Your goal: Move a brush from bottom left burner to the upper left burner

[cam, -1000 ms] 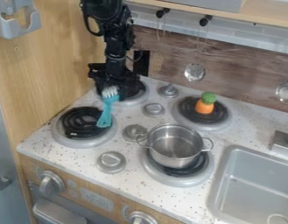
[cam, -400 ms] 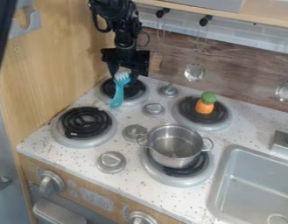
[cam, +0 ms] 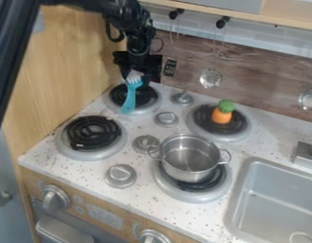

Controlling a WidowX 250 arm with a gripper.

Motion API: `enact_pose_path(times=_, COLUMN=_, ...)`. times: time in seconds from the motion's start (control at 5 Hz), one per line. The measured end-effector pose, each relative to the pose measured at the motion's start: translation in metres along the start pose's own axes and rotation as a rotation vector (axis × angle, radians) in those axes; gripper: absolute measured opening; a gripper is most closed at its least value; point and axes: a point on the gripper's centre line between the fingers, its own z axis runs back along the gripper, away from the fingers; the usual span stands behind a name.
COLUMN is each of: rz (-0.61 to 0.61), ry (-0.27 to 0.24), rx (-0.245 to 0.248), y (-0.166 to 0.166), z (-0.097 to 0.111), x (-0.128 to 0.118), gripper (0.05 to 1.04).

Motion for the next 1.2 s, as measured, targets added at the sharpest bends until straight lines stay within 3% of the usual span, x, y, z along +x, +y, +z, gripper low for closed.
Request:
enact_pose_path(times=0.2, rz=-0.009, ry=-0.004, rx=0.029, y=0.004, z=-0.013, x=0.006, gripper=0.672)
enact_pose_path(times=0.4, rz=-0.002, ry=0.005, rx=0.050, y=0.011, z=-0.020, x=0.005, gripper=0.743)
enact_pose_path(times=0.6, rz=0.023, ry=-0.005, rx=0.044, y=0.012, z=-0.024, x=0.002, gripper=1.003)
enact_pose_path(times=0.8, rz=0.031, ry=0.028, rx=0.015, y=0.004, z=-0.034, x=-0.018, gripper=1.011)
enact_pose_path(times=1.2, rz=0.057, ry=-0.021, rx=-0.037, y=0.004, z=0.024, x=-0.018, gripper=0.999)
